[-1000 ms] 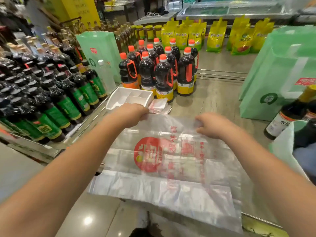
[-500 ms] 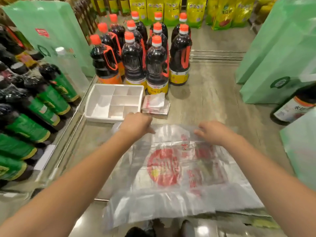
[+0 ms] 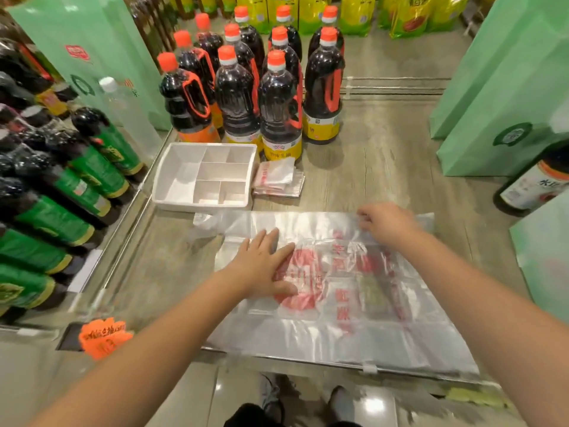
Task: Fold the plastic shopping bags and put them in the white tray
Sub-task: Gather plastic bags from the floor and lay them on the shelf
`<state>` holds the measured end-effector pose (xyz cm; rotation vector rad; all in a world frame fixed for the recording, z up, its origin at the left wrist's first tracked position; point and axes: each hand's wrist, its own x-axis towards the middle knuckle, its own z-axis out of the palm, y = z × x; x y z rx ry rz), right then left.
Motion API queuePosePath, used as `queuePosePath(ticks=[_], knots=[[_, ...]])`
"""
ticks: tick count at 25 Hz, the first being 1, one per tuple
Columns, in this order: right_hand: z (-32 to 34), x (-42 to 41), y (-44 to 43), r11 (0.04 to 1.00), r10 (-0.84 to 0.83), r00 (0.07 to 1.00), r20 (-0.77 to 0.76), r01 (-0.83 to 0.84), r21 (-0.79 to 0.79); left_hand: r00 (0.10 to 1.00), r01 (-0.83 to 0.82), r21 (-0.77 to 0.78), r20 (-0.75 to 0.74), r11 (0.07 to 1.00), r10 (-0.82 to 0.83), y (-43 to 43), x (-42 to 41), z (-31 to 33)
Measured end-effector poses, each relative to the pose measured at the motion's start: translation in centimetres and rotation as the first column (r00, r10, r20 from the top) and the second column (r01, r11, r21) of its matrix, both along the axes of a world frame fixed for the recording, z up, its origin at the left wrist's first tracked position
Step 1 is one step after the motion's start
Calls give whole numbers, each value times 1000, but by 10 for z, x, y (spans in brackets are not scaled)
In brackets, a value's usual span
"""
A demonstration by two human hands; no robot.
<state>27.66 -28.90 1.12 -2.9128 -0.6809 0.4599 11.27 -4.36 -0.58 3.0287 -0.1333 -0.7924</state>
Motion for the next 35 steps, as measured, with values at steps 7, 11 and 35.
queuePosePath(ticks=[7,11,35], knots=[[-7,-4,-6,1000,-10,987,161,13,-21,997,-3,-123,79,992,12,9,2,-21],[-8,-37,-17,996,40,991,127,-49,72,998,-21,-85,52,996,25,8,-13,-23],[-45,-106,-67,997,-40,996,81,35,64,995,-86,-67,-50,994,83,-4,6,9]])
